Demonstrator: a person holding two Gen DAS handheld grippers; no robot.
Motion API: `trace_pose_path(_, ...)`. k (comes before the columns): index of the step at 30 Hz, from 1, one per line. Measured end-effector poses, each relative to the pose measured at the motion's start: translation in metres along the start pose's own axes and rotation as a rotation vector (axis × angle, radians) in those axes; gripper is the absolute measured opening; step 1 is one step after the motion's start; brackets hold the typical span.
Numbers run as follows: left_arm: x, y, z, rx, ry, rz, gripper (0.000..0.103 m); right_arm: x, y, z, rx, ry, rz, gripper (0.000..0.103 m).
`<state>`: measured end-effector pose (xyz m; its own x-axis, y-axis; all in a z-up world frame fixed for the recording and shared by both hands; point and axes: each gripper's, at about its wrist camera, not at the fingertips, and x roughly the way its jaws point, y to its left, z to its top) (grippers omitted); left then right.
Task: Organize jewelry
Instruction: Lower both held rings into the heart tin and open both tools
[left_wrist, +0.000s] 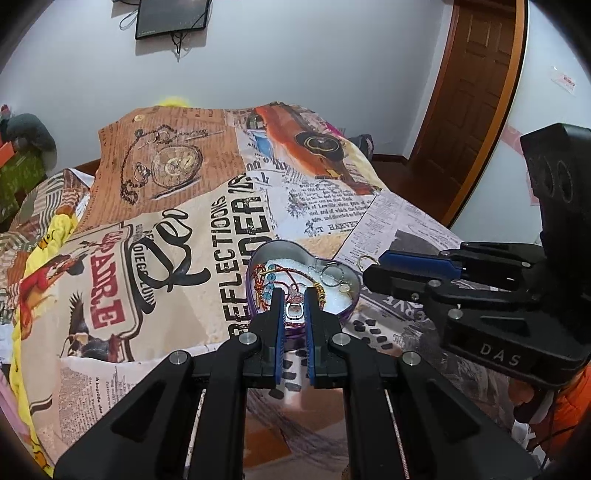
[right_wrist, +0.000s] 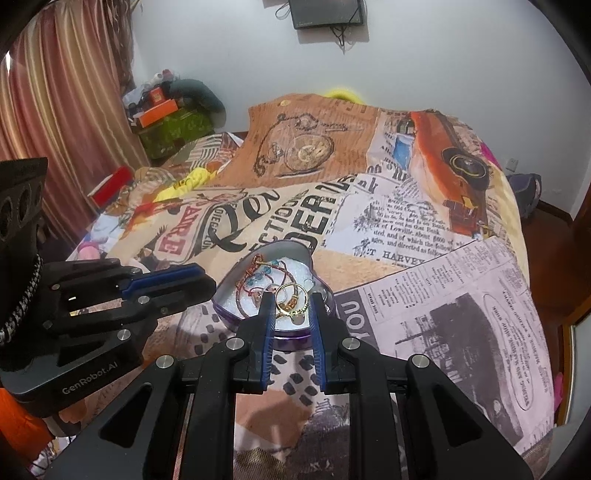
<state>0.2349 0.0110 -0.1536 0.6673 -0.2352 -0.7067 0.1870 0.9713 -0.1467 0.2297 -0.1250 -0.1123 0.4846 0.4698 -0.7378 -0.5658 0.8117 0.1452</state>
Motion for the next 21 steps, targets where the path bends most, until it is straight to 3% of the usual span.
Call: trace_pose_path(21,0.026,0.004,0.002,-0.008,0.041,-0.024,0.008,0.033,-0.005,-0.002,-0.011,0.057,0.018,0.017)
